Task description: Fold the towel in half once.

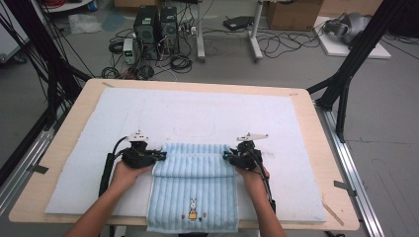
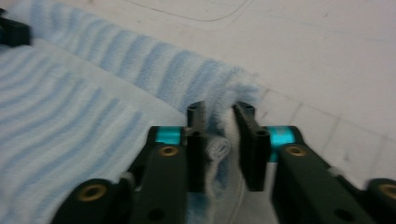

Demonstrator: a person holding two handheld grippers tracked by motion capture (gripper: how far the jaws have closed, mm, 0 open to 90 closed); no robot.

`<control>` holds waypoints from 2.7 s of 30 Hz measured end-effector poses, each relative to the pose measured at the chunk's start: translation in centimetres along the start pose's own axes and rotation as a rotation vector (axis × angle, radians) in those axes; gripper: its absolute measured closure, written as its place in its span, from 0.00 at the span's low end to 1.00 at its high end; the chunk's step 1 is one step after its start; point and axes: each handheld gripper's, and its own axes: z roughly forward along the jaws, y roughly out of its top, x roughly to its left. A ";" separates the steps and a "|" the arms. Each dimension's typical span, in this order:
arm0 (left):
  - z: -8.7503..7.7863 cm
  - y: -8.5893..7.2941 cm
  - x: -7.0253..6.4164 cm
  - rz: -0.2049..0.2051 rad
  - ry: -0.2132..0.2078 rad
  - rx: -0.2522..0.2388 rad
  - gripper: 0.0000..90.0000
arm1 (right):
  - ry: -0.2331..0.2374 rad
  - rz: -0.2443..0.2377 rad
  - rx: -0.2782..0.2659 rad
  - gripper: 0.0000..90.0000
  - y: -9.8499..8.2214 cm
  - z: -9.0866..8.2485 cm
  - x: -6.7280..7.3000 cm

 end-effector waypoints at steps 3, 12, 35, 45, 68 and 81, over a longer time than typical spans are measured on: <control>0.0 0.1 0.1 -0.027 -0.005 -0.002 0.92 | 0.036 0.025 0.000 0.90 0.0 0.0 -0.4; 1.1 1.8 1.2 -0.075 0.005 -0.054 0.92 | -0.030 -0.022 -0.081 0.91 0.4 0.0 -1.0; 3.5 5.8 5.1 0.001 0.044 -0.132 0.92 | -0.117 -0.081 -0.130 0.91 6.1 3.1 -3.3; 4.3 6.0 5.8 -0.004 0.049 -0.116 0.89 | -0.120 -0.039 -0.118 0.90 5.6 4.4 -4.4; 3.7 5.9 4.3 0.134 0.083 -0.114 0.66 | -0.126 0.026 -0.171 0.58 4.4 -0.6 -5.1; 4.1 5.6 3.9 0.213 0.124 -0.052 0.94 | -0.079 -0.004 -0.200 0.69 4.7 -1.2 -4.4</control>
